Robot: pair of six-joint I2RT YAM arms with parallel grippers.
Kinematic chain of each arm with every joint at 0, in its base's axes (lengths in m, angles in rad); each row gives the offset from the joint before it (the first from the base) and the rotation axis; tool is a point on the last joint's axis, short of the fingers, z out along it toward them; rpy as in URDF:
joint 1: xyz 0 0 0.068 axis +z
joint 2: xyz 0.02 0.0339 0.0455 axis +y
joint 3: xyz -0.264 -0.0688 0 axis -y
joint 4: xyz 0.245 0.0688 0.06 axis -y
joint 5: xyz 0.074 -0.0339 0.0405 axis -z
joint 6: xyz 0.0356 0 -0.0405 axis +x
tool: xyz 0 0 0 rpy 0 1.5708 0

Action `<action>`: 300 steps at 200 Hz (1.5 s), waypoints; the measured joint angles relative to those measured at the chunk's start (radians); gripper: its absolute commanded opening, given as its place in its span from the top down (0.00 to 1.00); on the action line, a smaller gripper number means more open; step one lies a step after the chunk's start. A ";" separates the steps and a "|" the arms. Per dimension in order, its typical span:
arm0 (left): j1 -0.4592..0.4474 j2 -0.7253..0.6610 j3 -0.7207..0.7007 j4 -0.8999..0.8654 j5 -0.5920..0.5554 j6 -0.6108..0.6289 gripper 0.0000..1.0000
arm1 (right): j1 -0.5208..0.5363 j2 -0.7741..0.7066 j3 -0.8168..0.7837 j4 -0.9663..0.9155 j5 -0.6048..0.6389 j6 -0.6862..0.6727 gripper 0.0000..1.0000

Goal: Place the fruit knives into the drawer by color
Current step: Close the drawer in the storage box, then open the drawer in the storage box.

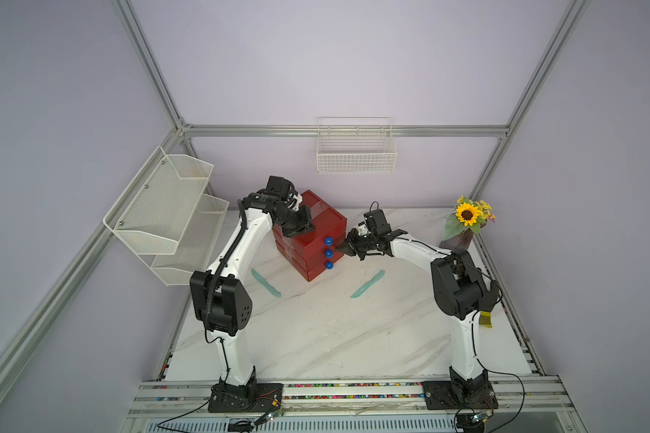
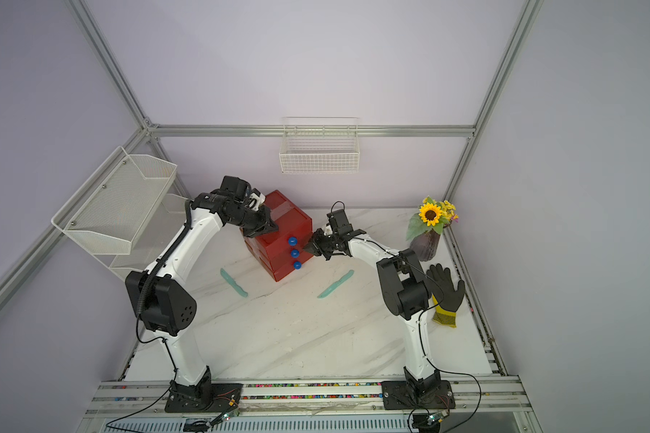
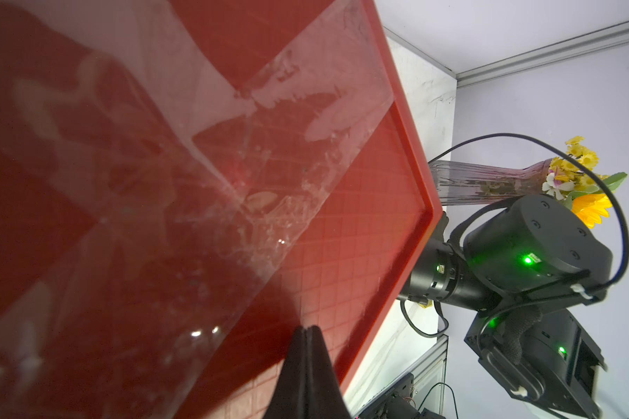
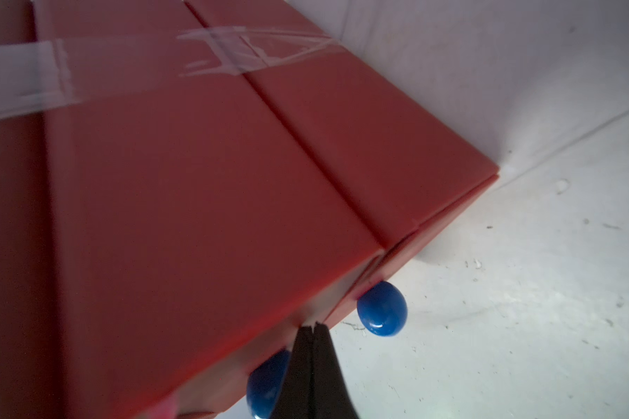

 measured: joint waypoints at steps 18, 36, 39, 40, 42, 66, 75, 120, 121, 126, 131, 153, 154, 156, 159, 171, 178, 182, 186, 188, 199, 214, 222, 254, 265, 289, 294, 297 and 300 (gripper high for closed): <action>0.000 -0.001 0.000 0.002 0.000 0.000 0.97 | 0.000 -0.034 -0.078 0.044 0.006 0.003 1.00; 0.000 -0.001 -0.001 0.002 0.000 0.000 0.96 | 0.000 -0.098 -0.215 0.103 0.003 0.026 0.64; 0.000 -0.001 -0.001 0.002 0.000 0.000 0.96 | 0.000 -0.108 -0.238 0.117 0.001 0.026 0.59; 0.000 -0.001 -0.001 0.002 0.000 0.000 0.96 | 0.000 -0.111 -0.243 0.121 0.000 0.027 0.57; 0.000 -0.001 -0.002 0.003 0.000 0.000 0.96 | 0.000 -0.116 -0.261 0.138 -0.003 0.035 0.53; 0.000 -0.005 -0.010 0.006 0.000 0.001 0.96 | 0.001 -0.154 -0.428 0.336 -0.043 0.095 0.35; 0.000 -0.010 -0.017 0.013 0.000 0.001 0.96 | 0.001 -0.151 -0.465 0.409 -0.062 0.125 0.34; 0.000 -0.033 -0.058 0.048 0.000 0.001 0.96 | 0.002 -0.118 -0.506 0.647 -0.108 0.227 0.37; 0.000 -0.034 -0.059 0.048 0.000 0.001 0.96 | 0.002 -0.116 -0.506 0.652 -0.109 0.228 0.37; 0.000 -0.036 -0.064 0.054 0.000 0.000 0.96 | 0.002 -0.113 -0.506 0.665 -0.110 0.233 0.38; 0.000 -0.039 -0.069 0.058 0.000 0.000 0.96 | 0.002 -0.108 -0.506 0.679 -0.112 0.237 0.40; 0.000 -0.047 -0.084 0.073 0.000 0.000 0.96 | 0.002 -0.082 -0.505 0.708 -0.113 0.251 0.46; 0.000 -0.048 -0.084 0.073 0.000 0.000 0.96 | 0.002 -0.082 -0.505 0.708 -0.113 0.250 0.46; 0.000 -0.048 -0.085 0.074 0.000 0.000 0.96 | 0.002 -0.079 -0.505 0.710 -0.114 0.250 0.46; 0.000 -0.048 -0.085 0.074 -0.001 0.000 0.96 | 0.002 -0.075 -0.505 0.713 -0.114 0.251 0.47; 0.000 -0.048 -0.085 0.076 0.000 0.000 0.95 | 0.003 -0.059 -0.502 0.715 -0.115 0.256 0.48; 0.000 -0.048 -0.087 0.077 0.000 0.000 0.96 | 0.003 -0.048 -0.499 0.715 -0.115 0.258 0.48; 0.000 -0.049 -0.088 0.078 0.000 0.000 0.96 | 0.003 -0.043 -0.496 0.715 -0.116 0.257 0.48; 0.000 -0.050 -0.089 0.080 0.000 0.000 0.96 | 0.004 -0.038 -0.494 0.715 -0.115 0.258 0.48; 0.000 -0.050 -0.090 0.080 0.000 0.000 0.96 | 0.004 -0.036 -0.494 0.715 -0.116 0.258 0.48; 0.000 -0.051 -0.092 0.082 0.000 0.000 0.96 | 0.007 -0.026 -0.486 0.714 -0.116 0.257 0.48; 0.000 -0.052 -0.094 0.084 0.000 -0.001 0.95 | 0.013 -0.015 -0.469 0.714 -0.117 0.257 0.50; 0.000 -0.053 -0.098 0.089 0.000 -0.001 0.95 | 0.016 -0.010 -0.457 0.715 -0.120 0.257 0.51; 0.000 -0.061 -0.113 0.103 0.000 -0.002 0.95 | 0.030 0.019 -0.410 0.718 -0.132 0.258 0.52; 0.000 -0.063 -0.116 0.107 0.001 -0.002 0.95 | 0.033 0.034 -0.399 0.718 -0.134 0.257 0.52; 0.000 -0.064 -0.118 0.109 0.001 -0.002 0.95 | 0.035 0.069 -0.375 0.711 -0.134 0.257 0.52; 0.000 -0.064 -0.118 0.109 0.001 -0.002 0.95 | 0.035 0.074 -0.370 0.711 -0.134 0.257 0.52; 0.000 -0.064 -0.118 0.109 0.001 -0.002 0.95 | 0.035 0.077 -0.367 0.710 -0.134 0.257 0.52; 0.000 -0.064 -0.118 0.110 0.001 -0.002 0.95 | 0.035 0.081 -0.364 0.710 -0.134 0.257 0.52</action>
